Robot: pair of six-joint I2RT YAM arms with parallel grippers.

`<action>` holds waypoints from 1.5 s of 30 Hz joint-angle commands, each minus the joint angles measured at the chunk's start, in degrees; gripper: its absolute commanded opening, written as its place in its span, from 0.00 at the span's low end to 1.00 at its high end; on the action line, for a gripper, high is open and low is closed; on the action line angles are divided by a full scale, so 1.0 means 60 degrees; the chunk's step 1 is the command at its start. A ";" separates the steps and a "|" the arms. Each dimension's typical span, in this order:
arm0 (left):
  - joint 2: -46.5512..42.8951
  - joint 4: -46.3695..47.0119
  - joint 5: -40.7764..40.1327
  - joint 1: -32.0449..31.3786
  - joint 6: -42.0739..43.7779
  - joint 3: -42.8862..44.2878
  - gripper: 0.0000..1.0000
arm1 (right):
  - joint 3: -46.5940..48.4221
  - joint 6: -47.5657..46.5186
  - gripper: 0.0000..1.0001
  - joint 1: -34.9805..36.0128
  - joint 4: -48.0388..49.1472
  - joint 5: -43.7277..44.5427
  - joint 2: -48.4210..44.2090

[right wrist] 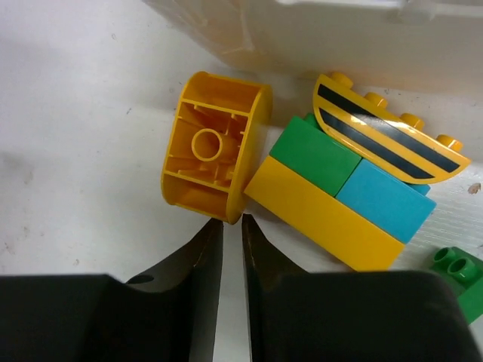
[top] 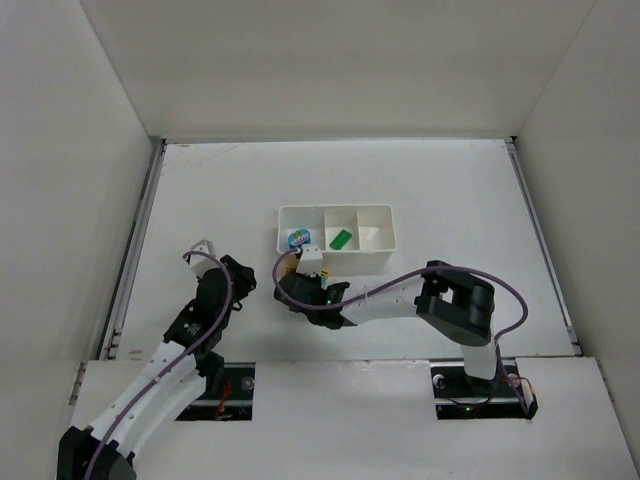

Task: Sort the legos into containers by color

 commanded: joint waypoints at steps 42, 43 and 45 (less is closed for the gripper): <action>0.1082 0.1780 0.0383 0.0138 -0.0266 -0.0323 0.39 | -0.0607 -0.1242 0.21 0.0062 0.1108 0.0813 -0.3041; 0.1156 0.1825 0.0383 0.0094 -0.0280 -0.0294 0.39 | -0.0870 -0.1374 0.21 -0.0215 0.1196 0.0755 -0.3437; 0.1332 0.1986 0.0383 -0.0067 -0.0310 -0.0235 0.39 | -0.1384 -0.1725 0.21 -0.0874 0.1328 0.0536 -0.4097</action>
